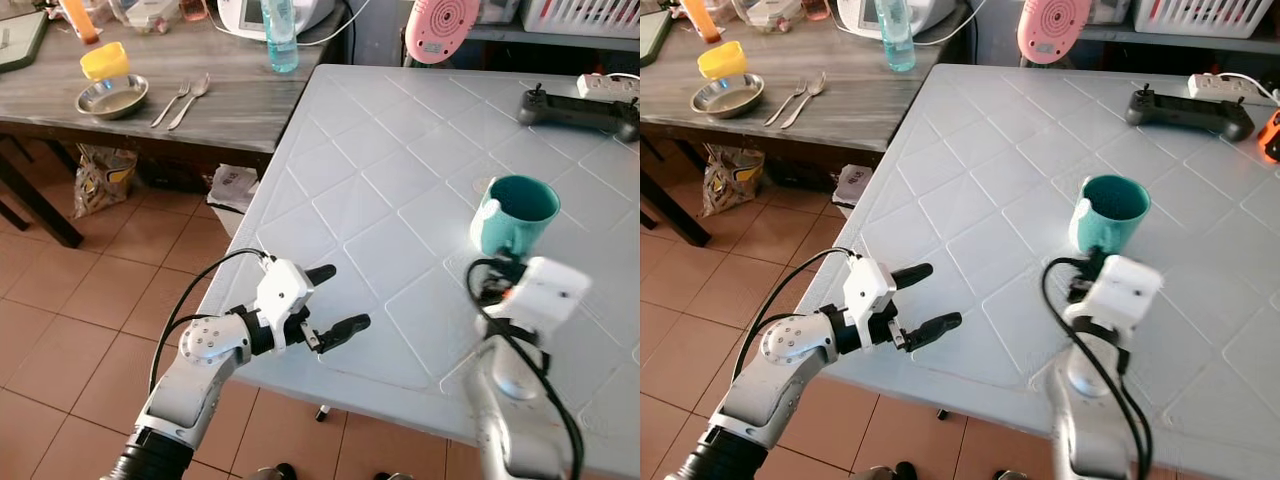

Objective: Setting the table

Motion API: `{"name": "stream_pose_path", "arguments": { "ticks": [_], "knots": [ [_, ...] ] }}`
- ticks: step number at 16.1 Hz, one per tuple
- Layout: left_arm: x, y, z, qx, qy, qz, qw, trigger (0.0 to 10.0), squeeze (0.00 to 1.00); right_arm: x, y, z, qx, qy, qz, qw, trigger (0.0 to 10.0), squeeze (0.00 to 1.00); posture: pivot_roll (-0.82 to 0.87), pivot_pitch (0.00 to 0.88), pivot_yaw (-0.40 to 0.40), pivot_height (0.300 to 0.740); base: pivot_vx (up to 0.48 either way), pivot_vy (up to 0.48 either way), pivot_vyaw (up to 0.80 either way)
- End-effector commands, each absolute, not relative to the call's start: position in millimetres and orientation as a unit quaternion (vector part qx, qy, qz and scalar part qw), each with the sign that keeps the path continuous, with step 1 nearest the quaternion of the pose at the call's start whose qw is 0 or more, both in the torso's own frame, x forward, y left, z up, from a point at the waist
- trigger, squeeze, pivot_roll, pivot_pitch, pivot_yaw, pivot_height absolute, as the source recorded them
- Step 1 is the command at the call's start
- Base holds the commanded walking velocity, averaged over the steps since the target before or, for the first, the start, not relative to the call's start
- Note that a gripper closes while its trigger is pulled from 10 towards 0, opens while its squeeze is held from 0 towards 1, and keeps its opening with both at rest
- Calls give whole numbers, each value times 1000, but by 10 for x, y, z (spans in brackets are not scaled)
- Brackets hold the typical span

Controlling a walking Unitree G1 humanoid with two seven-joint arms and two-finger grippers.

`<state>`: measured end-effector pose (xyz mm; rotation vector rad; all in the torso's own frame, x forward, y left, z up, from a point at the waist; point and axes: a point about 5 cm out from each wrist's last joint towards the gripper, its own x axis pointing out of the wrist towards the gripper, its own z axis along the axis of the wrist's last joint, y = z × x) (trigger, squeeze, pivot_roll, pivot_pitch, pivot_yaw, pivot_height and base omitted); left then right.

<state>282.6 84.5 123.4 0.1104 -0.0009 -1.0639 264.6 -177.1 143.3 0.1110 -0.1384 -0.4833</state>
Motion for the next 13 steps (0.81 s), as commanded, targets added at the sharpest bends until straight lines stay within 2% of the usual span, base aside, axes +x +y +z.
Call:
{"name": "stream_pose_path", "arguments": {
  "ticks": [1,3,5,9,10,11,12,13],
  "knots": [
    [2829,831,1231,59,2,-515,855,10000,0,2594,-1784,1417,66,-63,-252,963,6118,0,57,172,89,740,0,0,0],
    [2825,813,1222,58,4,-519,853,10000,0,2539,-1899,1407,55,-65,-264,961,7294,0,48,170,96,740,0,0,0],
    [2828,792,1220,58,4,-521,852,10000,0,2550,-1880,1428,40,-67,-232,969,10000,0,45,170,97,740,0,0,0],
    [2830,770,1216,56,4,-516,855,10000,0,2530,-1798,1466,-4,-66,-152,986,10000,0,40,172,86,740,0,0,0],
    [2827,763,1212,54,4,-514,856,10000,0,2497,-1810,1463,2,-61,-140,988,10000,200,38,172,80,740,0,0,0],
    [2819,751,1207,51,5,-513,857,10000,0,2441,-1850,1456,-1,-56,-136,989,10000,753,36,173,73,740,0,0,0],
    [2809,741,1199,49,5,-512,858,10000,0,2395,-1880,1456,-8,-54,-133,990,10000,1000,30,172,62,740,0,0,0],
    [2801,729,1181,46,6,-509,860,10000,0,2323,-1920,1462,-18,-50,-127,990,10000,1000,23,172,54,740,0,0,0]
  ]
}}
